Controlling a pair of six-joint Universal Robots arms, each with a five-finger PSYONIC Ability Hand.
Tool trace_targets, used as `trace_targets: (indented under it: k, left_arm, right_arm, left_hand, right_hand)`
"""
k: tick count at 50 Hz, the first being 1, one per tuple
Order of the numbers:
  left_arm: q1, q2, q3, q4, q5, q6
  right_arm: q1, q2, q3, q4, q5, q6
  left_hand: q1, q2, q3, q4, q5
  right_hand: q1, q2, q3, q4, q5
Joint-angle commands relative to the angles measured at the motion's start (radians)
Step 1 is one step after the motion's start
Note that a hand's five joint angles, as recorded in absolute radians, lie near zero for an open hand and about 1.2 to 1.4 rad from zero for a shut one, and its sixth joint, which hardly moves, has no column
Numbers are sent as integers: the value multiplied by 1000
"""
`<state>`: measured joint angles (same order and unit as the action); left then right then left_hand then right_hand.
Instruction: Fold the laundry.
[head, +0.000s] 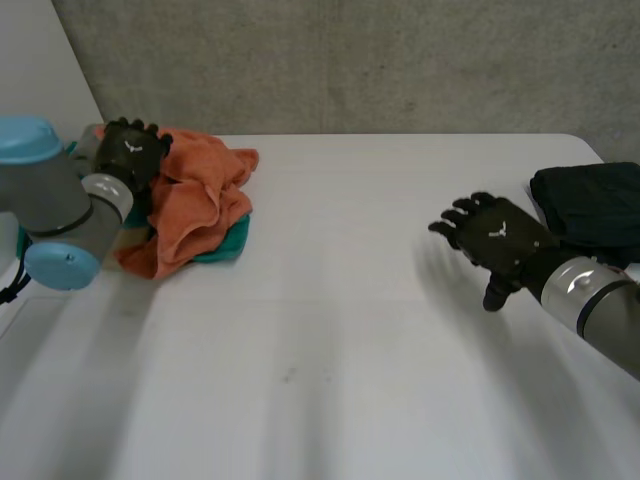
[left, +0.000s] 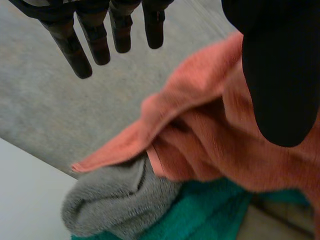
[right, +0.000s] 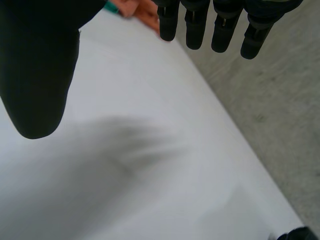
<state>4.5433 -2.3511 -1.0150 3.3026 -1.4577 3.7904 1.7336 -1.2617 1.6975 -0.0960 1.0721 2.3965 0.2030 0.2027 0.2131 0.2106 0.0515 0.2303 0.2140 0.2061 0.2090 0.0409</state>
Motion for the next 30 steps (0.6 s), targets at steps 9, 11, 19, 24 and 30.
trace_targets:
  k: [9, 11, 19, 24, 30]
  left_arm:
    - [-52, 31, 15, 37, 77, -155]
    - [-66, 97, -7, 37, 71, -210]
    - [-176, 367, -83, 38, 79, -639]
    - [-204, 423, -79, 34, 77, -802]
    - [-314, 418, -83, 23, 83, -934]
  right_arm:
    - [-5, 7, 85, -76, 40, -7]
    - [-8, -1, 80, -79, 48, -2]
    - [-16, -36, 64, -96, 91, 113]
    - [-20, -54, 64, -96, 94, 158]
    - [-54, -65, 62, -97, 98, 165]
  left_hand:
    - [1193, 1194, 1183, 1186, 1170]
    - [1193, 1194, 1183, 1186, 1170]
    - [1193, 1194, 1183, 1186, 1170]
    - [1193, 1194, 1183, 1186, 1170]
    - [1193, 1194, 1183, 1186, 1170]
  right_hand:
    - [-56, -40, -32, -34, -41]
    - [-56, -40, -32, -34, -41]
    - [-56, -40, -32, -34, -41]
    - [-56, -40, -32, -34, -41]
    - [-56, -40, -32, -34, -41]
